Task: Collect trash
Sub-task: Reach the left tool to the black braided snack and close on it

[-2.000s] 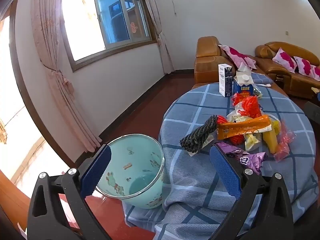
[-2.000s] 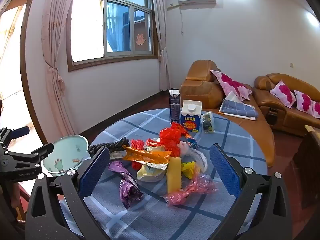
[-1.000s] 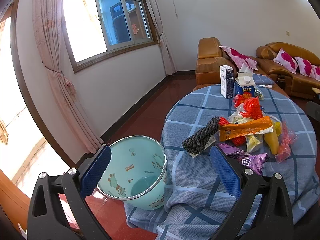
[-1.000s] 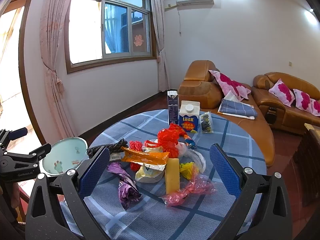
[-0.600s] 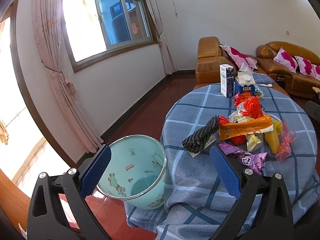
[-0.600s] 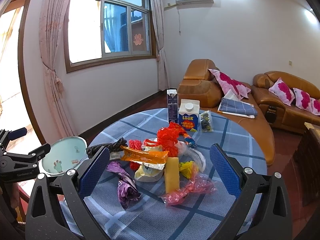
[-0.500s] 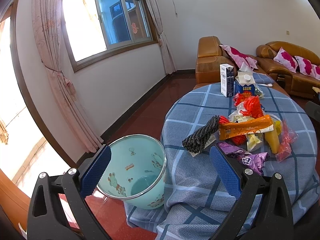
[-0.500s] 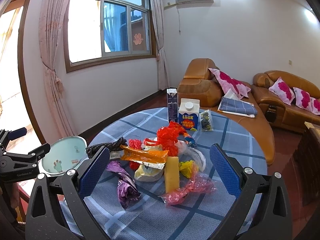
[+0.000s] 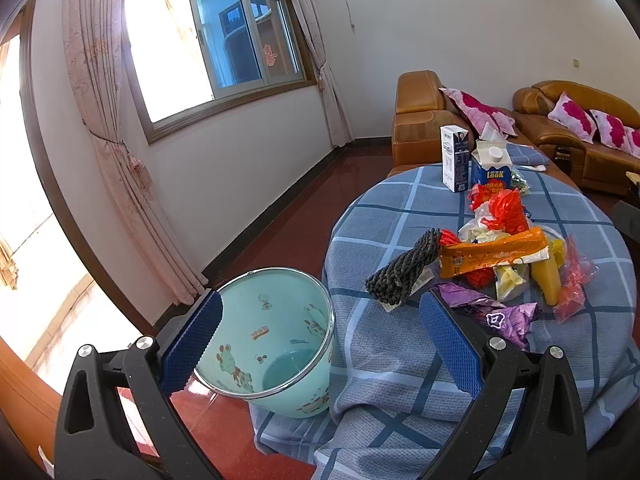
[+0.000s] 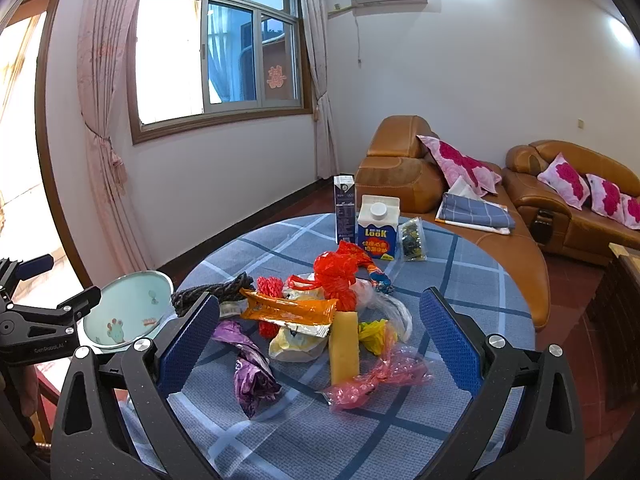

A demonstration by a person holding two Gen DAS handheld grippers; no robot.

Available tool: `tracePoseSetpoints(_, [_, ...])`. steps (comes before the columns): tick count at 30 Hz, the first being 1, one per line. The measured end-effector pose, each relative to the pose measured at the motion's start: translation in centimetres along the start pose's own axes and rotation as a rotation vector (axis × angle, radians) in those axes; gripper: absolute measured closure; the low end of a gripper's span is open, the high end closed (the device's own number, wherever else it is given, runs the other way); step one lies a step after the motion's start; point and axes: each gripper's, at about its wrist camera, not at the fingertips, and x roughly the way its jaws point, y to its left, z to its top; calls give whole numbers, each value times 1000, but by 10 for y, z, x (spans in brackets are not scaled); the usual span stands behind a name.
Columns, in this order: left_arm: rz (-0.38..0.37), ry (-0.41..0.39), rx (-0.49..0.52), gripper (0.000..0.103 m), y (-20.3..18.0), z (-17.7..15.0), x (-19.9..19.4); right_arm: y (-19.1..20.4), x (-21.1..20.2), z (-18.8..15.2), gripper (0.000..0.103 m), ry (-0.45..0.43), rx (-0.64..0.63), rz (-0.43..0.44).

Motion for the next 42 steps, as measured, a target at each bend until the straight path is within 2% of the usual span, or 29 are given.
tracePoseSetpoints(32, [17, 24, 15, 6, 1, -4, 9, -4, 7, -8, 5, 19, 5, -9])
tracePoseSetpoints(37, [32, 44, 30, 6, -4, -9, 22, -9, 16, -13, 5, 29, 11, -29])
tracePoseSetpoints(42, [43, 82, 26, 6, -8, -11, 51, -24, 36, -27, 5, 47, 17, -85])
